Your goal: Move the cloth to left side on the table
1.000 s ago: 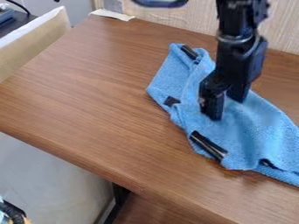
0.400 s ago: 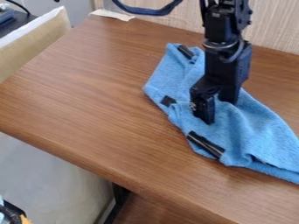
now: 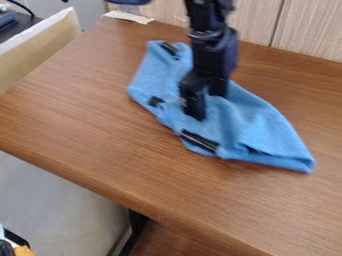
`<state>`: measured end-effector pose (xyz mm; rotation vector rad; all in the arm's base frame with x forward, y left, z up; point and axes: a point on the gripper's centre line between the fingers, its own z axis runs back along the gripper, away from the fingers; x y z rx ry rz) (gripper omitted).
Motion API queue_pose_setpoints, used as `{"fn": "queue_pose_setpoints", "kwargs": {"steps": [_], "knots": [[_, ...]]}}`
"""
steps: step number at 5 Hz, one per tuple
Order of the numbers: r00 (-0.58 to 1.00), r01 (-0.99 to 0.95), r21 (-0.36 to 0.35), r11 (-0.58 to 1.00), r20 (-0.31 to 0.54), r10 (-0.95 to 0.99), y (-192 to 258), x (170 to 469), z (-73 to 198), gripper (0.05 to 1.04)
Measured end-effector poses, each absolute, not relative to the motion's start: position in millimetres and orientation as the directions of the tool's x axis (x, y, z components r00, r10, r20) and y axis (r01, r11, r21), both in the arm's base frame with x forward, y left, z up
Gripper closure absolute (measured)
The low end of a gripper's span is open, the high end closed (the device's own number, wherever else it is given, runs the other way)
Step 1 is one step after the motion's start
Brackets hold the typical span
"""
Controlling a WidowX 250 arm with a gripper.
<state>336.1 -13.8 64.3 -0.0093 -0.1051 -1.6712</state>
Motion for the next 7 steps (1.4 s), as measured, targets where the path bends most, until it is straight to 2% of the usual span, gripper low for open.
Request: {"fn": "queue_pose_setpoints", "kwargs": {"steps": [1, 3, 5, 6, 7], "knots": [[0.01, 0.997, 0.07, 0.014, 0.053, -0.999, 39, 337, 68, 0.083], [0.137, 0.989, 0.053, 0.139, 0.043, -0.99, 92, 325, 68, 0.083], [0.09, 0.991, 0.092, 0.092, 0.029, -0.996, 91, 339, 85, 0.083], [0.046, 0.99, 0.136, 0.047, 0.014, -0.999, 81, 355, 101, 0.083], [0.037, 0.987, 0.154, 0.035, -0.012, -0.999, 71, 353, 121, 0.083]]}}
